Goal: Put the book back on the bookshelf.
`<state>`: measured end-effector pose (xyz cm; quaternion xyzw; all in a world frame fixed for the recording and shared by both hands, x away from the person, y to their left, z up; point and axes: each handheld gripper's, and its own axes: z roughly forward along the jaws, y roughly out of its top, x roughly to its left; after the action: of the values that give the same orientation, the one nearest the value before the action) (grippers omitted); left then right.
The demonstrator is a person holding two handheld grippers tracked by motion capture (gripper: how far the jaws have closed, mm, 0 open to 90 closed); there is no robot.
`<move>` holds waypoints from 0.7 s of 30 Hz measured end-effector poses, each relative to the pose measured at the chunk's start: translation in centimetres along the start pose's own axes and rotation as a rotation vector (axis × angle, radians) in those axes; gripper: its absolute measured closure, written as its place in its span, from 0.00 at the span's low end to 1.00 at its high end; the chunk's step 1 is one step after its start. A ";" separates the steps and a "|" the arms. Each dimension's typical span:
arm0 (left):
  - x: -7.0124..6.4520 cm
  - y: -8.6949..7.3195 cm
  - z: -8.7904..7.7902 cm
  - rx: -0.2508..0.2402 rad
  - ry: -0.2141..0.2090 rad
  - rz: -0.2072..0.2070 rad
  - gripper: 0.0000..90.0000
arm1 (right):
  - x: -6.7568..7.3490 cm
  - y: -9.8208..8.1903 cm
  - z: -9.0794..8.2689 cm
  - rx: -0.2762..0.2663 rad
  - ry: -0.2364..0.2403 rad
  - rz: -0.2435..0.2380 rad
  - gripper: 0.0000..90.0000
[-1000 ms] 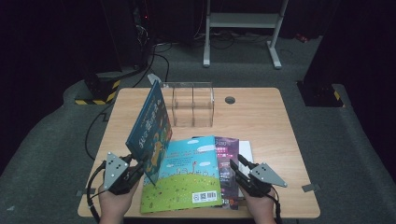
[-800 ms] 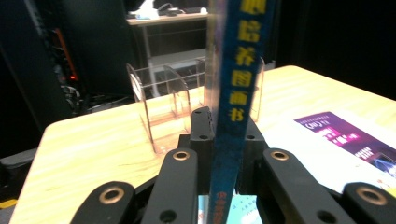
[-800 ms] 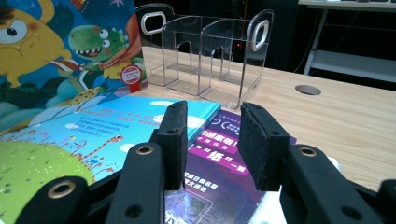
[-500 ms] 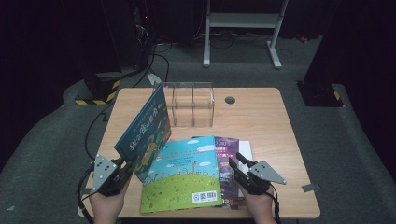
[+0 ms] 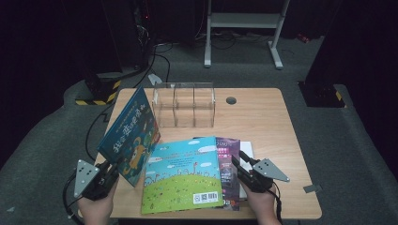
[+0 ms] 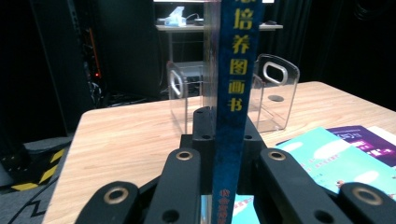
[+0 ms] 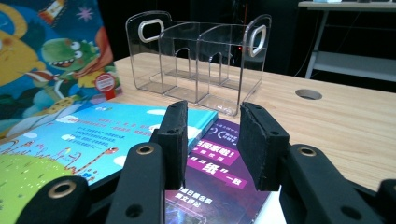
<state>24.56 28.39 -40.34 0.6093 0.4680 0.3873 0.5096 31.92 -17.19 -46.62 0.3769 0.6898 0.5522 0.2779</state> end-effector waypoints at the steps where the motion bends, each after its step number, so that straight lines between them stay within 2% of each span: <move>1: 0.2 -0.1 -0.2 0.000 0.007 -0.003 0.92 | -0.1 0.0 0.1 0.002 -0.002 0.001 0.70; 6: 1.4 -0.6 -1.3 0.001 0.040 -0.022 0.92 | -0.1 0.0 0.1 -0.001 -0.003 -0.001 0.70; 8: 1.8 -0.8 -1.6 0.015 0.057 -0.018 0.92 | -0.2 0.1 0.1 -0.002 -0.003 0.002 0.70; 12: 2.3 -0.9 -2.2 0.014 0.062 -0.030 0.92 | -0.2 0.0 0.2 -0.002 -0.005 0.002 0.70; 19: 1.7 -0.8 -2.1 0.024 0.055 0.013 0.91 | -0.1 -0.2 0.5 0.013 -0.003 -0.005 0.70; 21: 1.5 -0.7 -1.9 0.023 0.053 0.013 0.90 | -0.1 -0.2 0.5 0.014 -0.004 -0.006 0.70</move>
<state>23.07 30.36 -40.69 0.6078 0.4818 0.4013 0.4872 32.35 -17.05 -46.93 0.3778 0.6942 0.5458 0.2782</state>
